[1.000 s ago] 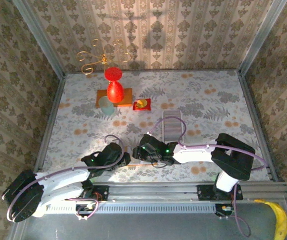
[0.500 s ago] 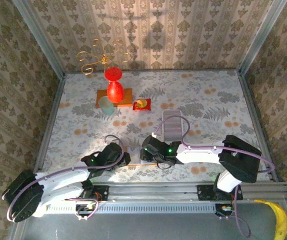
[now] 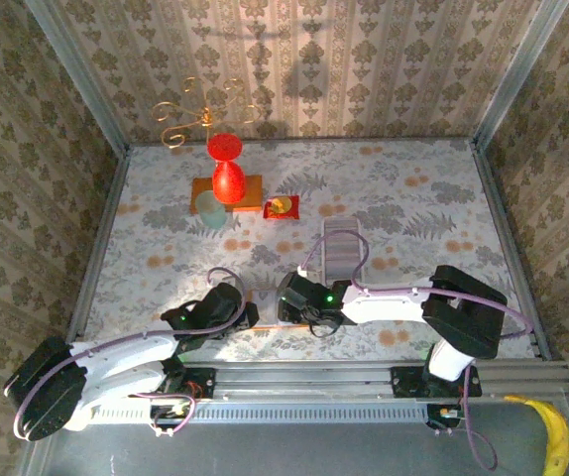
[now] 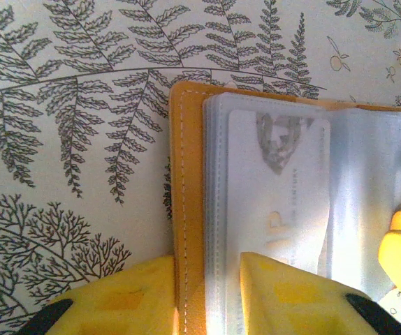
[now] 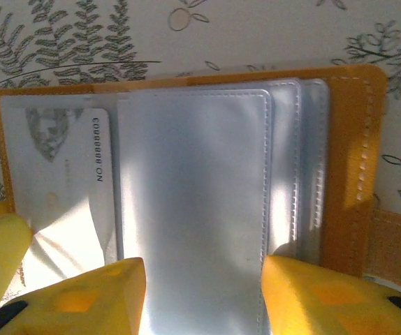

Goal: Put the credit cards into the card holder

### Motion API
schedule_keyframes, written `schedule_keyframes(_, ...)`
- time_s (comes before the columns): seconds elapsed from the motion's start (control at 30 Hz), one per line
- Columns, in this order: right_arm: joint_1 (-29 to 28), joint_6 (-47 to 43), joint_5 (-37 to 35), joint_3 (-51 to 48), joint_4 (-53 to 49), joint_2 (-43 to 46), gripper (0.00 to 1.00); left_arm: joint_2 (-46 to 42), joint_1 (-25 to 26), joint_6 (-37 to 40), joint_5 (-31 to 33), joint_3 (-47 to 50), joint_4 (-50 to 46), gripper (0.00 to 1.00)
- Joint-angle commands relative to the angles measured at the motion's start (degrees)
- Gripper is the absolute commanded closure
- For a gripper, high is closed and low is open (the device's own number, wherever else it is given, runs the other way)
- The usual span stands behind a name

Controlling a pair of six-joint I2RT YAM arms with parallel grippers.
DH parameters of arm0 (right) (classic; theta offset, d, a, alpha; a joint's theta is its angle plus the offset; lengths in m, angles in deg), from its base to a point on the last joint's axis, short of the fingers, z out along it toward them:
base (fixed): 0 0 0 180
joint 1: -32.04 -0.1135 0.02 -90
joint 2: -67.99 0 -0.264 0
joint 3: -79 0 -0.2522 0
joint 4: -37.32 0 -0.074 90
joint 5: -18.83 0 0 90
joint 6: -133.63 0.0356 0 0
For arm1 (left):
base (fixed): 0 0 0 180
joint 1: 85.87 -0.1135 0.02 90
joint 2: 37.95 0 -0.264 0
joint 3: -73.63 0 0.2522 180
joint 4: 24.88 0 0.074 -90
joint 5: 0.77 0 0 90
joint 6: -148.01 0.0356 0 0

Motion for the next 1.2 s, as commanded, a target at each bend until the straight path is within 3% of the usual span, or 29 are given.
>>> schedule_keyframes(0.0, -0.49, -0.49, 0.16, 0.68, -1.92, -2.30, 0.50, -0.20, 0.74, -0.93, -0.29, 1.21, -2.71, 0.71)
schedule_keyframes(0.37, -0.60, 2.33, 3.77, 0.81, 8.60, -3.15, 0.48, -0.69, 0.81, -1.28, -0.35, 1.65, -2.71, 0.71)
schedule_keyframes(1.17, -0.65, 5.69, 5.91, -0.57, 17.90, -2.54, 0.49, -2.58, 0.88, -1.54, 0.37, 2.27, -3.01, 0.71)
